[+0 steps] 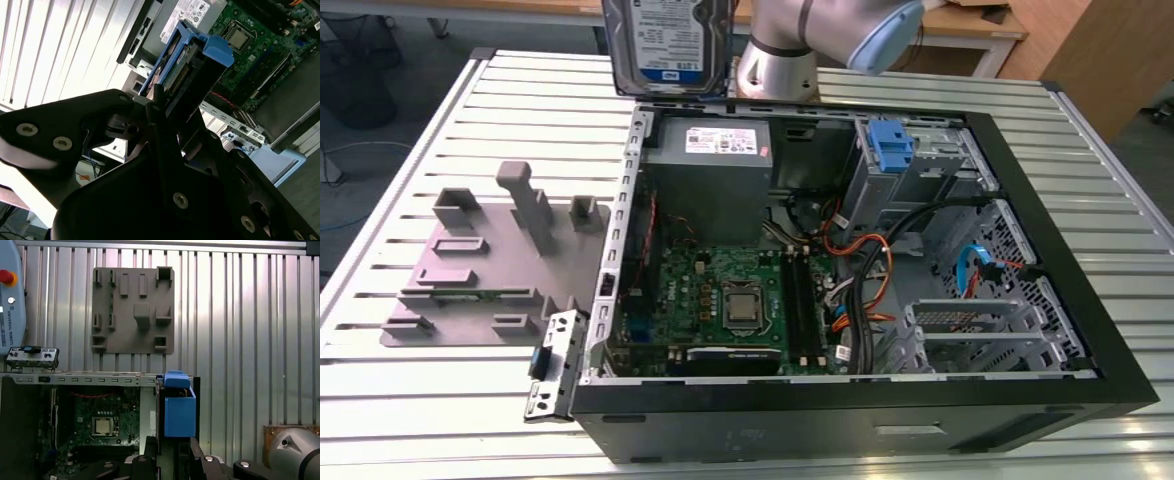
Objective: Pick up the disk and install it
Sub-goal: 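Pick up the disk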
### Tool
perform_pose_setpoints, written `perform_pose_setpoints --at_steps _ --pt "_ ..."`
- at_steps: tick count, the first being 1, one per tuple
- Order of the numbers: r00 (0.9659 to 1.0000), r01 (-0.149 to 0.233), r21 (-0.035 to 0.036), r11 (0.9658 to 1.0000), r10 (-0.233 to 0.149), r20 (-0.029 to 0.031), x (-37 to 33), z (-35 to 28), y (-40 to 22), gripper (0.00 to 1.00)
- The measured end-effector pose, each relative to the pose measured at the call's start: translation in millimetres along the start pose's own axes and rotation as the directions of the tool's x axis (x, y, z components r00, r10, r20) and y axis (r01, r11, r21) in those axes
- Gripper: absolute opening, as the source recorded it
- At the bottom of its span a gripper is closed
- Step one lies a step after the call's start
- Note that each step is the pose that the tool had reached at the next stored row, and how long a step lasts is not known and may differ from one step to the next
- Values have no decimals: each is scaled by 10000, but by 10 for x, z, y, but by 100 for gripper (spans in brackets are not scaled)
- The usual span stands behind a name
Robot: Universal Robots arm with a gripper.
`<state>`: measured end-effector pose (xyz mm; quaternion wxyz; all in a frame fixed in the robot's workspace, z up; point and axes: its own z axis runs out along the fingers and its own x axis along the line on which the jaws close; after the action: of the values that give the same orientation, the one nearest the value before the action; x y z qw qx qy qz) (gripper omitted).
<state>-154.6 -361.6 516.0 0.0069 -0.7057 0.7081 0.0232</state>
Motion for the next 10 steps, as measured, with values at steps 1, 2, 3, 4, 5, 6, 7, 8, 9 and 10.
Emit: perform_pose_setpoints --at_steps 1,2,3,4,5,6,7,8,9,10 --pt "10000 -1 0 10000 1 0 7 2 -30 35" --pt "10000 -1 0 10000 1 0 13 3 -61 35" --pt "10000 -1 0 10000 1 0 20 5 -93 35" --pt "10000 0 -1 10000 0 0 27 7 -125 35" --pt "10000 0 0 10000 0 0 33 9 -158 35" --pt "10000 -1 -1 10000 1 0 39 11 -189 35" --pt "10000 -1 0 10000 1 0 45 13 -221 35" --pt "10000 -1 0 10000 1 0 51 15 -252 35" --pt "10000 0 1 10000 0 1 57 18 -284 35" --pt "10000 -1 0 10000 1 1 63 19 -316 35"
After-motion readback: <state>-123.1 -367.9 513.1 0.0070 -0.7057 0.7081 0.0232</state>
